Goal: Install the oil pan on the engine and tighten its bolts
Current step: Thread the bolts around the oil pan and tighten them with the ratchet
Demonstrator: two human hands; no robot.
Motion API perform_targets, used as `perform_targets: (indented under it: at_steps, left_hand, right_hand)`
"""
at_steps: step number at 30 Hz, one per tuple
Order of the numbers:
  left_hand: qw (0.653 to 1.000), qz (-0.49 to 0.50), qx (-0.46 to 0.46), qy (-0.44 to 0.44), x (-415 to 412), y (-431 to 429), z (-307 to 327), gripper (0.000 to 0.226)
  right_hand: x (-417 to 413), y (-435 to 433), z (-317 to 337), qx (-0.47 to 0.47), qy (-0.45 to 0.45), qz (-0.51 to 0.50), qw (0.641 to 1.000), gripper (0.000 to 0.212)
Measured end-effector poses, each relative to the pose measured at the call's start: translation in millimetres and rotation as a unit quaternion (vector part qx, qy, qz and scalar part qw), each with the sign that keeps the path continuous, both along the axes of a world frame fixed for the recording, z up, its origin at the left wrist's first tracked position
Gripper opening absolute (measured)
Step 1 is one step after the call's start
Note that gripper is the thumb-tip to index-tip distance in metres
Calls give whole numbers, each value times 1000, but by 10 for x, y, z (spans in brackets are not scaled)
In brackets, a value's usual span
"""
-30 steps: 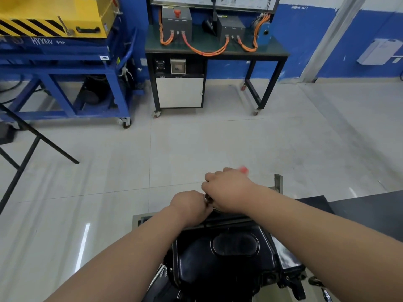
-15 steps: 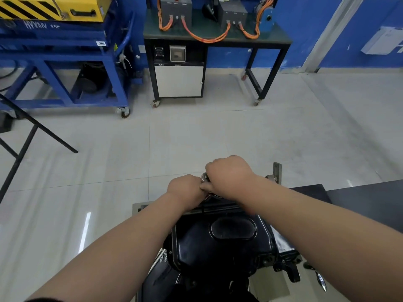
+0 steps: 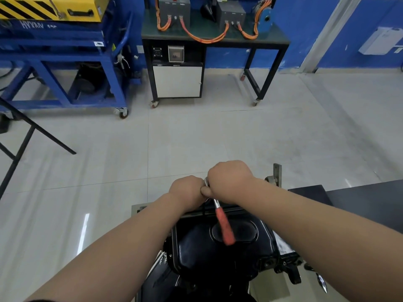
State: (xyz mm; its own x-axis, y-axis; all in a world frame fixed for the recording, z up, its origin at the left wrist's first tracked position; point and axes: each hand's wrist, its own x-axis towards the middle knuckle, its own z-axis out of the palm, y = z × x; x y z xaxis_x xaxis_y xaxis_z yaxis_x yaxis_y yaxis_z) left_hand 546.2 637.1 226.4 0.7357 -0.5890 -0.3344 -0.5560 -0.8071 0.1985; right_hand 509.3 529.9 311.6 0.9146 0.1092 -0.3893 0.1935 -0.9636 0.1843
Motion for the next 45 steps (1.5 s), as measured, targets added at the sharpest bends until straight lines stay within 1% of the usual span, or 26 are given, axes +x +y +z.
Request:
perform_targets:
  at_steps: [1,3,5,6,7,9,12,13,15,17,18,20,23,25,27,29,31,32,34,36,38,39,40,42,43,45]
  left_hand:
    - [1000,-13,0,-7,2,7,-2,21]
    - [998,-42,-2,-40,-3,1,-25,32]
    - [996,-58,3,-67,-19,-20,-41,38]
    - [997,-45,1,-61,-30,-26,-48,41]
    - [999,-22,-1,-44,-24,-36,-42,42]
    - [1000,16,4,-4,-18,-36,-21,34]
    - [1000,-1,8,19,-4,-12,-14,23]
    - [1000,-14,9,15,-5,-7,-15,24]
    - [999,-39,3,-18,-14,-19,-33,32]
    - [998,-51,-1,-48,-28,-40,-20,36]
    - [998,-47,-4,-52,-29,-46,-10,35]
    - [999,-16,-14,-39,-10,-43,7,30]
    - [1000,27,-4,-2,9,-27,42,25]
    - [999,24,-9,24,-4,-18,36,26]
    - [1000,-1,-17,0,-31,-15,16,32]
    - [998,-29,-15,-60,-67,-33,-1,35]
    - [995,-40,-9,-91,-84,-55,-19,37]
    - [995,-37,-6,-92,-81,-59,-21,39]
    - [997,-17,-1,-76,-56,-48,-3,36]
    - [999,-7,1,-47,-20,-34,14,21]
    - [1000,-1,-5,-17,-1,-27,21,19]
    - [1000,-10,-6,-20,2,-25,15,22]
    - [999,-24,-4,-35,1,-30,0,26]
    - [996,-52,-6,-77,-21,-35,-31,30]
    - [994,-60,-8,-92,-31,-39,-42,31]
    - [994,-57,-13,-95,-29,-44,-47,35]
  right_hand:
    - [-3,5,4,-1,-1,19,1000,26]
    - [5,-23,34,-13,-19,116,993,18]
    - [34,-81,69,-28,-42,193,980,21]
    - [39,-93,92,-34,-45,198,979,22]
    - [47,-88,110,-40,-43,186,981,21]
    - [23,-19,98,-39,-25,121,992,18]
    - [9,47,35,-17,38,-6,999,30]
    - [1,48,33,-12,42,-7,999,28]
    - [9,-18,45,-23,3,85,996,17]
    - [46,-116,49,-24,-30,177,984,20]
    - [55,-149,60,-13,-37,183,982,22]
    - [56,-149,43,3,-40,133,990,23]
    - [39,-82,-28,-7,-6,-8,1000,38]
    - [26,-84,-52,17,12,-41,999,41]
    - [12,-118,-29,19,-4,22,1000,33]
    - [12,-179,-9,-7,-47,140,989,22]
    - [41,-234,13,-7,-59,200,978,22]
    - [57,-235,23,-2,-52,204,977,22]
    - [62,-170,27,-7,-52,163,985,20]
    - [55,-92,7,-13,-39,69,997,34]
    - [55,-62,-22,-3,-2,-6,1000,39]
    - [54,-63,-18,2,3,-3,1000,36]
    - [61,-80,-4,4,-6,31,999,29]
    - [68,-141,19,-5,-25,136,990,19]
    - [77,-176,21,-8,-31,169,985,20]
    - [84,-205,30,-5,-43,170,985,20]
